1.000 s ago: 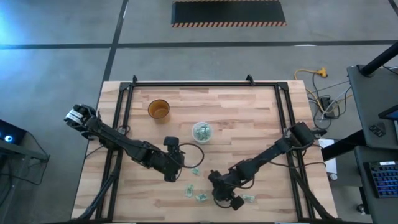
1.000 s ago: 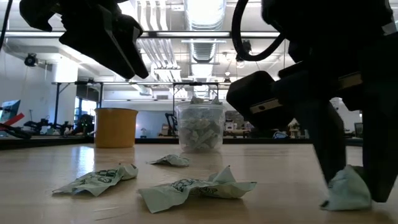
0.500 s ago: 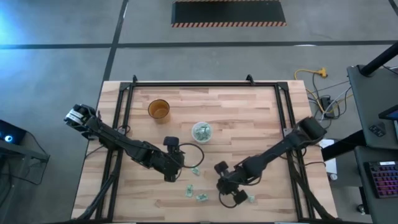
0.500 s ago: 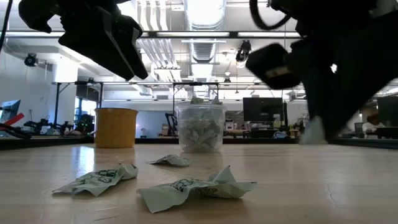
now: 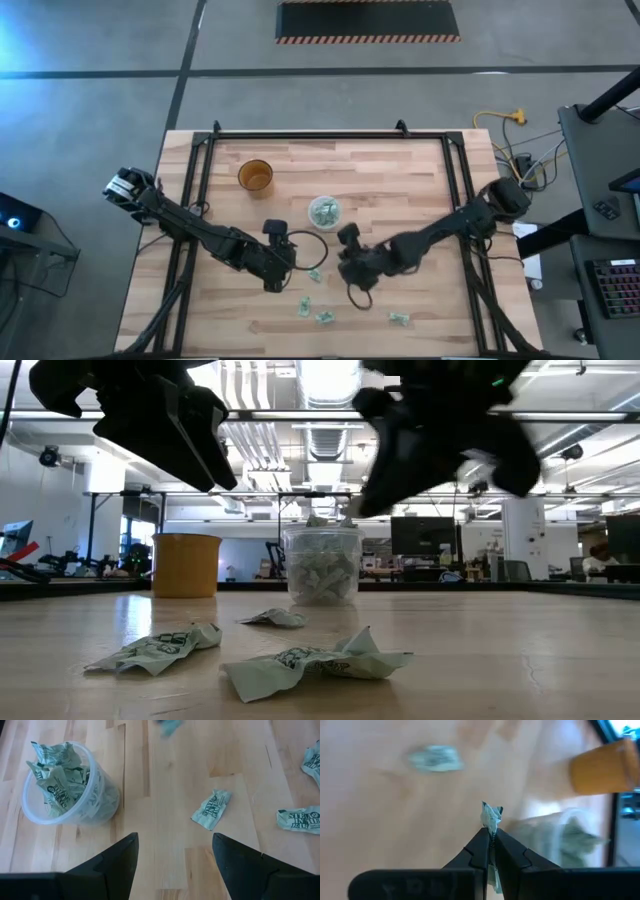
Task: Pick and place Stevia / Truvia into bins
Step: Put the stevia packet into the transparent container
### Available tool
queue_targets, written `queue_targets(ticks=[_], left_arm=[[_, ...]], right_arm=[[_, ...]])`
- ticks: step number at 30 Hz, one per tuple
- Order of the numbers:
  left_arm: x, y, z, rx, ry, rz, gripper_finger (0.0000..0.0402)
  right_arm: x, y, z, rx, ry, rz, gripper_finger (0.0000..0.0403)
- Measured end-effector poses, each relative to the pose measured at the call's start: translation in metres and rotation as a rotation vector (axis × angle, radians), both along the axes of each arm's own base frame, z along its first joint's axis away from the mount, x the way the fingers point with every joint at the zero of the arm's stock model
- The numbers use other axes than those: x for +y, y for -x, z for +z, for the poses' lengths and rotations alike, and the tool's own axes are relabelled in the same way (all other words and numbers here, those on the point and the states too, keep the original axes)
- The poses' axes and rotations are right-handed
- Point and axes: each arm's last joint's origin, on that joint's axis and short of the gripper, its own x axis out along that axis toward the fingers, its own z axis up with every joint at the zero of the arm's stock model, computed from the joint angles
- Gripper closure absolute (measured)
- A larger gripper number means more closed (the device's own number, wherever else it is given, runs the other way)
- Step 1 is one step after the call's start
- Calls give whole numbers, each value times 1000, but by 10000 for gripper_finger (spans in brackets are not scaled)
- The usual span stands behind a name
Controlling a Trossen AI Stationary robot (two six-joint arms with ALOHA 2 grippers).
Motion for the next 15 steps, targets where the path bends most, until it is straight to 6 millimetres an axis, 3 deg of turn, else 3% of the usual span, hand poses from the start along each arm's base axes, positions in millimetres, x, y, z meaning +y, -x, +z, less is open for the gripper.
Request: queue_targets(ticks=[8, 15], left_arm=[[0, 0, 0, -1, -2, -2, 164], [0, 0, 0, 0, -4, -3, 164]], right_arm=[[-54, -21, 5, -48, 40, -90, 385], [-75, -26, 11, -79, 47, -132, 385]])
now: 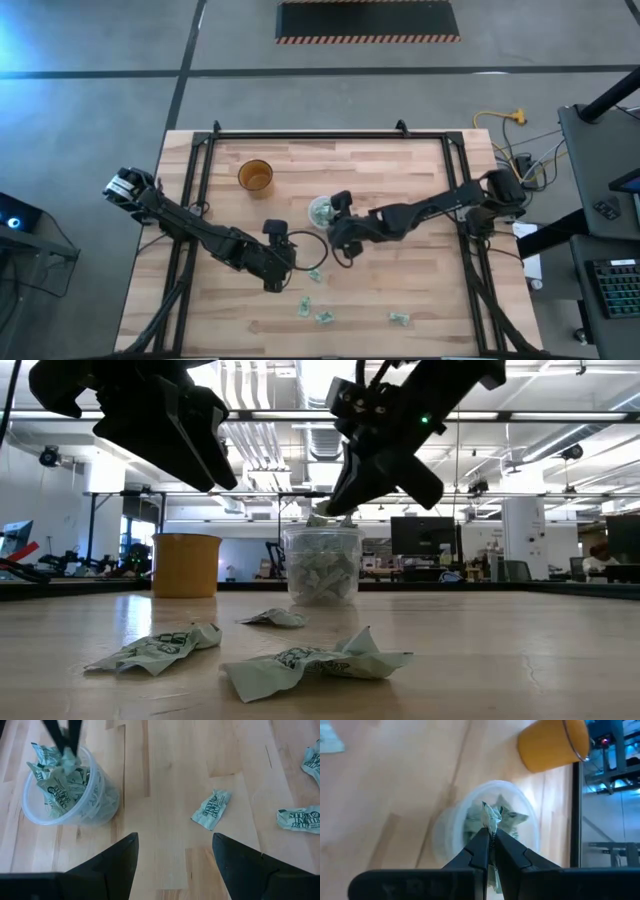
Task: Pick and place Stevia / Truvia into bins
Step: Put the stevia packet into the transparent container
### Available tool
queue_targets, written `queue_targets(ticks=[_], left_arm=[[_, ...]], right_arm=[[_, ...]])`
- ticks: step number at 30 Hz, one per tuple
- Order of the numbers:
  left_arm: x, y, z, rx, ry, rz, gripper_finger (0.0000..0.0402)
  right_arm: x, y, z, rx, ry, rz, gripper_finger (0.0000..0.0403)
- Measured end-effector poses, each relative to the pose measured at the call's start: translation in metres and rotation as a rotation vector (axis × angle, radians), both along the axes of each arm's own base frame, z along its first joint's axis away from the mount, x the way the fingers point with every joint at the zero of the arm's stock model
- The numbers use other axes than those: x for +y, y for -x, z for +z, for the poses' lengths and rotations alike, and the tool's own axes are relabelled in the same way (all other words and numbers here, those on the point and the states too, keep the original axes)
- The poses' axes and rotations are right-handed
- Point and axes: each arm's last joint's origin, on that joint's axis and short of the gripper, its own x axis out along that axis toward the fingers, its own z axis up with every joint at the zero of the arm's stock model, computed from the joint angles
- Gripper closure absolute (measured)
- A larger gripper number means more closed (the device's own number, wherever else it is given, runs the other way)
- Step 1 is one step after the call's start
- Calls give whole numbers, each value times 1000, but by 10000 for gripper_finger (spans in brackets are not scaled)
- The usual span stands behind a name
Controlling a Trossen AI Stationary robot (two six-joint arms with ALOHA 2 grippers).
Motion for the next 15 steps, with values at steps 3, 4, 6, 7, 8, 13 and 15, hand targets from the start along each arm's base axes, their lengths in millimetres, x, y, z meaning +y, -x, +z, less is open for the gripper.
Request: queue_targets(ticks=[3, 4, 6, 7, 8, 13, 15], left_arm=[[0, 0, 0, 0, 0, 0, 164], [0, 0, 0, 0, 0, 0, 164], [0, 0, 0, 0, 0, 0, 164], [0, 0, 0, 0, 0, 0, 164], [0, 0, 0, 0, 0, 0, 164], [0, 0, 0, 0, 0, 0, 164], [0, 0, 0, 0, 0, 0, 164]], right_arm=[[-7, -3, 2, -19, 2, -8, 385], [-9, -3, 2, -21, 2, -9, 385], [-13, -4, 2, -30, 1, -16, 385], [-15, -5, 3, -37, 0, -20, 385], [-17, -6, 3, -45, -2, -26, 385], [-28, -10, 4, -71, -62, -12, 385], [-34, -12, 1, -65, -96, 0, 385]])
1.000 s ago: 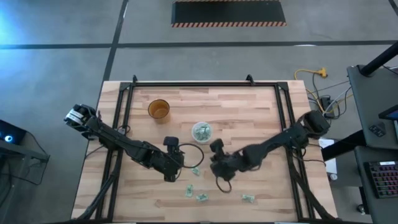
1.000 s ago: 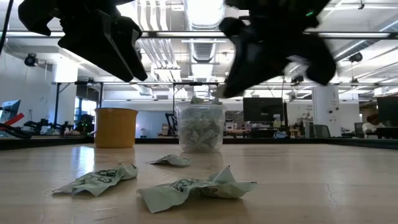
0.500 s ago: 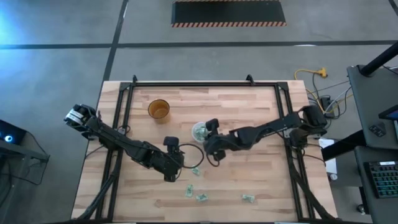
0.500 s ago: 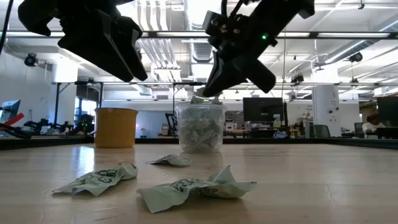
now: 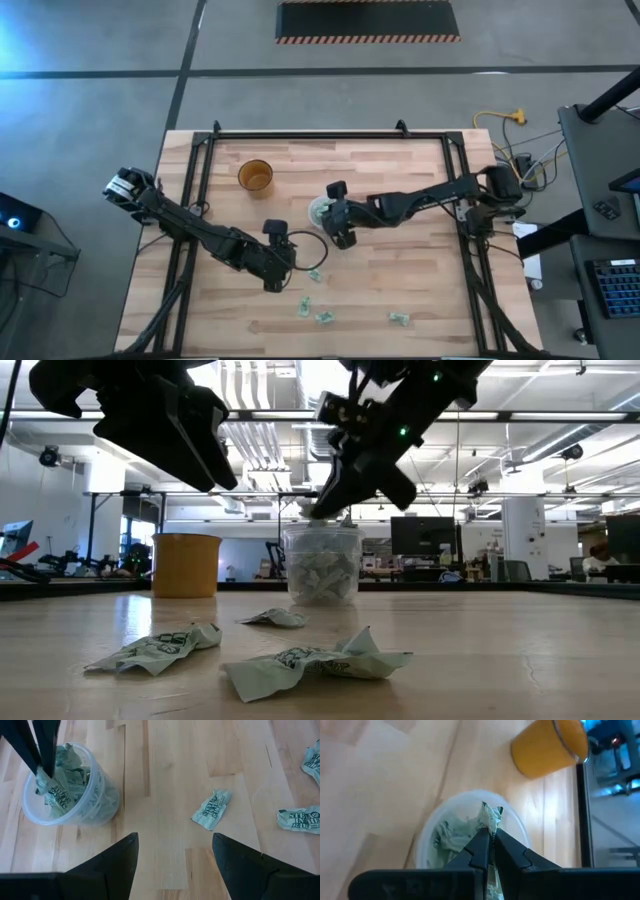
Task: Pick and place Stevia / Truvia into bins
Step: Put the stevia packet into the transparent container
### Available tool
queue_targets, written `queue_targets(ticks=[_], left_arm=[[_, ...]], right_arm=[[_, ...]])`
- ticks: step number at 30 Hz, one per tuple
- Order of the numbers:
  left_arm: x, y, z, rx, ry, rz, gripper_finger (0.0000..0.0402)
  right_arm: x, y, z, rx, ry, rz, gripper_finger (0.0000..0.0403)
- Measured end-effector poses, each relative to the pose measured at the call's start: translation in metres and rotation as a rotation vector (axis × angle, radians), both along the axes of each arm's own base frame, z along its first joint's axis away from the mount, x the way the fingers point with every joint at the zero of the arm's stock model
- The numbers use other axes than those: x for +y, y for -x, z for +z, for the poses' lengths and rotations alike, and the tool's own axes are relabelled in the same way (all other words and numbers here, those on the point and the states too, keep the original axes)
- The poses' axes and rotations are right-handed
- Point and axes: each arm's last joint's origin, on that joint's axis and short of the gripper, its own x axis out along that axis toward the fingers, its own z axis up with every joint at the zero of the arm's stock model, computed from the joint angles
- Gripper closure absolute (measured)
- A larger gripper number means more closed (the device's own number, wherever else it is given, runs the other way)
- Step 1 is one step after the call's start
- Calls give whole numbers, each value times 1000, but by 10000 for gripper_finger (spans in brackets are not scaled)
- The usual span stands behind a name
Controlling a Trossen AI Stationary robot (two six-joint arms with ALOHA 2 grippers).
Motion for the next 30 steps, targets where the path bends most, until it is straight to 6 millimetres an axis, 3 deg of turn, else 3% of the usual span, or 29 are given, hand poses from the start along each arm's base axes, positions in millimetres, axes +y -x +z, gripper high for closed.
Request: queue_targets(ticks=[7, 25, 30], left_arm=[[0, 0, 0, 1, 0, 0, 164], [0, 0, -1, 3, -1, 1, 164], [0, 0, -1, 3, -1, 1, 164]], right_arm=[[-15, -2, -12, 34, -55, -49, 385], [-18, -1, -16, 64, -180, 0, 385], [-18, -1, -16, 66, -176, 5, 356]])
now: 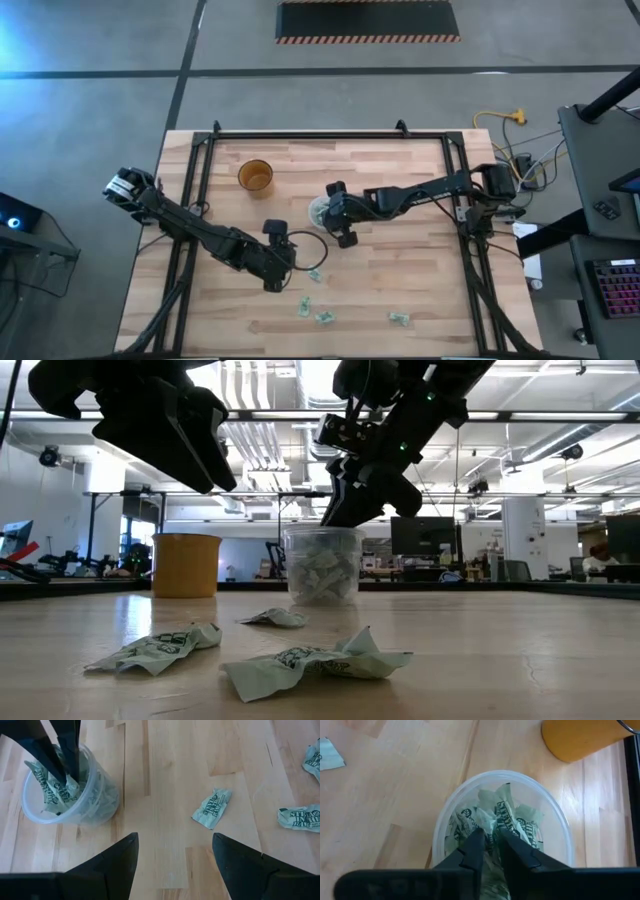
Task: Pick and place Stevia / Truvia into bins
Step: Put the stevia packet into the transparent container
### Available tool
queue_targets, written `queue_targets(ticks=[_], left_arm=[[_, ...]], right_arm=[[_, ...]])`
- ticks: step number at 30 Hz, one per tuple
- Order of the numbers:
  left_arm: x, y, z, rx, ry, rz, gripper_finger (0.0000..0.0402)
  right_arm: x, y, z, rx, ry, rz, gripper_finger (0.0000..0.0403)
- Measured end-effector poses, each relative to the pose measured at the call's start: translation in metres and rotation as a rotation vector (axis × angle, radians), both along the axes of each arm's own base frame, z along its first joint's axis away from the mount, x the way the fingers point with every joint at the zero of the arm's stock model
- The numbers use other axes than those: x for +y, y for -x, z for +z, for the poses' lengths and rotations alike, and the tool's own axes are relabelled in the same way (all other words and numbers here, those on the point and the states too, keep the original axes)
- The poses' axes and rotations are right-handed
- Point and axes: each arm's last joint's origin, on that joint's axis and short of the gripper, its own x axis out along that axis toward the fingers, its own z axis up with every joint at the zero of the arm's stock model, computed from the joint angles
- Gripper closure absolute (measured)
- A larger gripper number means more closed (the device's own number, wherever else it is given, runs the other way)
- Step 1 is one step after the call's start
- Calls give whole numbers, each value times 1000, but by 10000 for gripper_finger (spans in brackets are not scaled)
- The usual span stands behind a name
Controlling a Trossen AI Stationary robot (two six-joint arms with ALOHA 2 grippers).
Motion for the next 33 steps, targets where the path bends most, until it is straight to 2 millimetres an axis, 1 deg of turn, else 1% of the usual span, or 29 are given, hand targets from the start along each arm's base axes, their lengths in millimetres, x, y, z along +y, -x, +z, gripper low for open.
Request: queue_targets(ticks=[6, 9, 13, 16, 20, 24, 28, 33], left_arm=[[0, 0, 0, 0, 0, 0, 164], [0, 0, 0, 0, 0, 1, 164], [0, 0, 0, 0, 1, 1, 164], [0, 0, 0, 1, 1, 1, 164], [0, 0, -3, -8, 7, 4, 164], [-1, -1, -11, -61, 25, -33, 164], [-3, -4, -17, -118, 36, -102, 164], [-6, -6, -21, -173, 85, -159, 164]], right_arm=[[1, 1, 2, -6, 1, 3, 292], [2, 2, 7, -14, -4, 14, 267], [8, 7, 17, -24, -3, 29, 247], [14, 15, 32, -28, -11, 38, 242], [24, 34, 54, -23, -54, 21, 241], [38, 59, 75, 3, -126, -19, 241], [56, 85, 81, 34, -193, -37, 241], [77, 118, 73, 52, -245, -10, 242]])
